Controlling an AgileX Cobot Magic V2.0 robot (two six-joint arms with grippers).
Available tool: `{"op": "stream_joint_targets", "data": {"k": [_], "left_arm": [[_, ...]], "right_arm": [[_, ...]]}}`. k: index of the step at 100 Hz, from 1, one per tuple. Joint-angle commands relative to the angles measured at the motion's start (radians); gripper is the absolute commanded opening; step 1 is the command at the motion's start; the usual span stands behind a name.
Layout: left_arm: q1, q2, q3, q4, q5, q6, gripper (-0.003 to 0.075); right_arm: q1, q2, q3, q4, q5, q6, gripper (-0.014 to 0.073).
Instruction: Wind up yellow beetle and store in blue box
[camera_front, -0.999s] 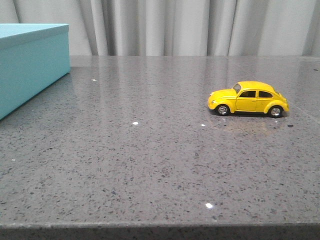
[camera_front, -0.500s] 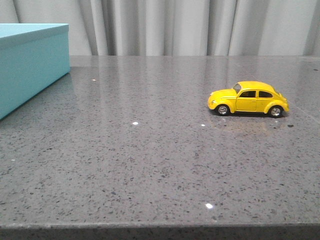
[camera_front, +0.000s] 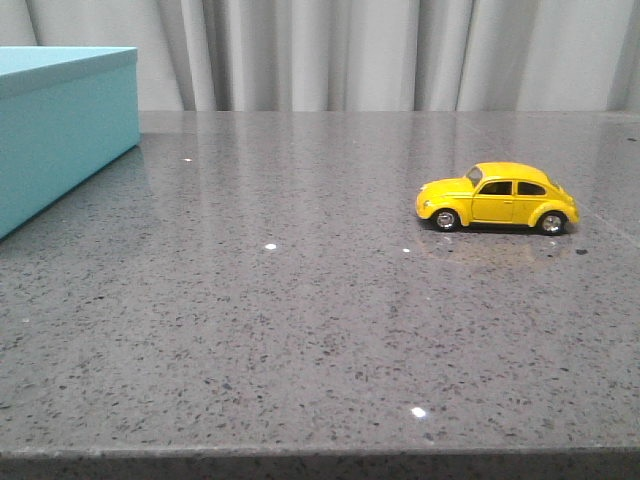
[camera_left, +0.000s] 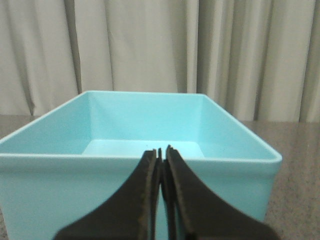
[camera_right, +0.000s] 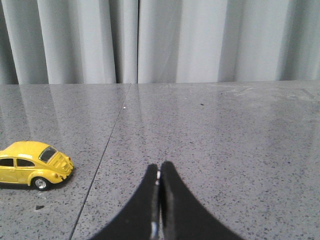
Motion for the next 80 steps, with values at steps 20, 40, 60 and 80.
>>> {"op": "stream_joint_targets", "data": {"k": [20,40,60,80], "left_arm": [[-0.008,-0.010,-0.080,-0.021,0.028,-0.007,-0.0019],[-0.008,0.089,-0.211,-0.021,0.067,-0.007,-0.0019],[-0.008,0.219,-0.310,-0.018,0.075,-0.007,-0.0016],[-0.008,0.341,-0.414,0.005,0.080,-0.005,0.0135]], "right_arm": [[-0.007,-0.002,-0.099,-0.011,0.009,-0.005,-0.0068],[-0.004,0.076,-0.222,0.001,0.113,-0.005,-0.0068],[-0.004,0.192,-0.362,0.001,0.208,-0.005,-0.0063],[-0.004,0.309,-0.489,0.001,0.259,-0.005,0.0043]]}}
